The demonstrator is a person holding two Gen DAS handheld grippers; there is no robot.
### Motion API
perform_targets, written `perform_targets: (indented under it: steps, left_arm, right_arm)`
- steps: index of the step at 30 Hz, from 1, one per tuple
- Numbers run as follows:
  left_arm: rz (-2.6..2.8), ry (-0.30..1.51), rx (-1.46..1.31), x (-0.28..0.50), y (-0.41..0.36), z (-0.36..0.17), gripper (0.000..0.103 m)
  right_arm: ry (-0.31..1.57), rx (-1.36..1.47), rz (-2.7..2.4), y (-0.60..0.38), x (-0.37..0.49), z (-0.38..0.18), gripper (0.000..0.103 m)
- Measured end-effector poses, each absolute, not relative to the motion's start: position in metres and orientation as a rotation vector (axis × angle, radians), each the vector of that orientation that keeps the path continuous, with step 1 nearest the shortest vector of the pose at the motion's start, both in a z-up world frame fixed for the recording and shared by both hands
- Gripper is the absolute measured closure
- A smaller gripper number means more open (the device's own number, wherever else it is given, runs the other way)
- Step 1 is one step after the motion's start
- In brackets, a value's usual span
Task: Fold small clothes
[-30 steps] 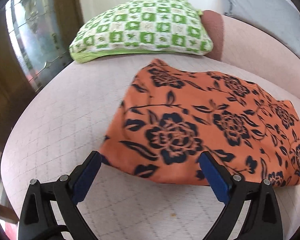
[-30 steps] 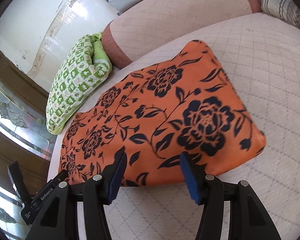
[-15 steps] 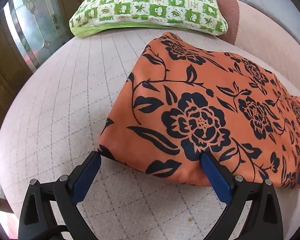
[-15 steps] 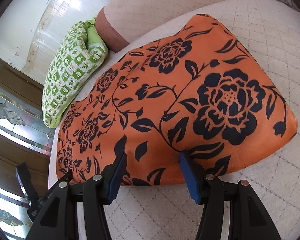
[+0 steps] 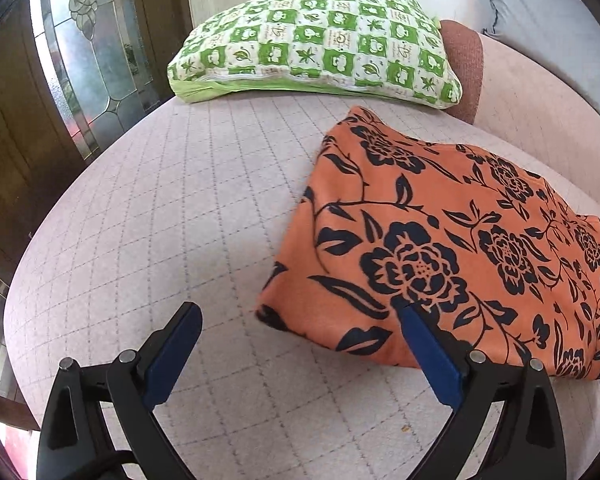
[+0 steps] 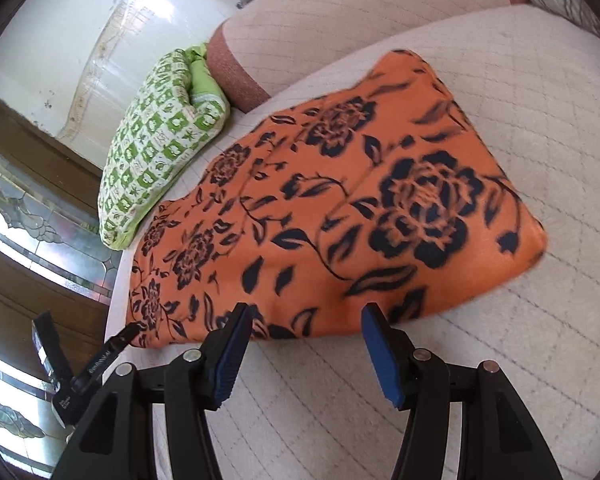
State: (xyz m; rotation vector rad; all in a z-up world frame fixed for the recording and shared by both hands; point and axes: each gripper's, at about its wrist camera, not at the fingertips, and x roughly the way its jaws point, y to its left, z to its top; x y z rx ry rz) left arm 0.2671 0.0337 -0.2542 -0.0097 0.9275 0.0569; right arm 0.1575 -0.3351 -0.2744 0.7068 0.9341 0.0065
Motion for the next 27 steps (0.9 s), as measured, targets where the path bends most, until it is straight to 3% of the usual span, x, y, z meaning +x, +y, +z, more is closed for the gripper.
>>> perform_targets:
  steps: [27]
  left_arm:
    - [0.026, 0.856, 0.059, 0.266, 0.013, -0.242, 0.003]
  right_arm:
    - [0.937, 0.764, 0.002, -0.352, 0.166, -0.279, 0.042]
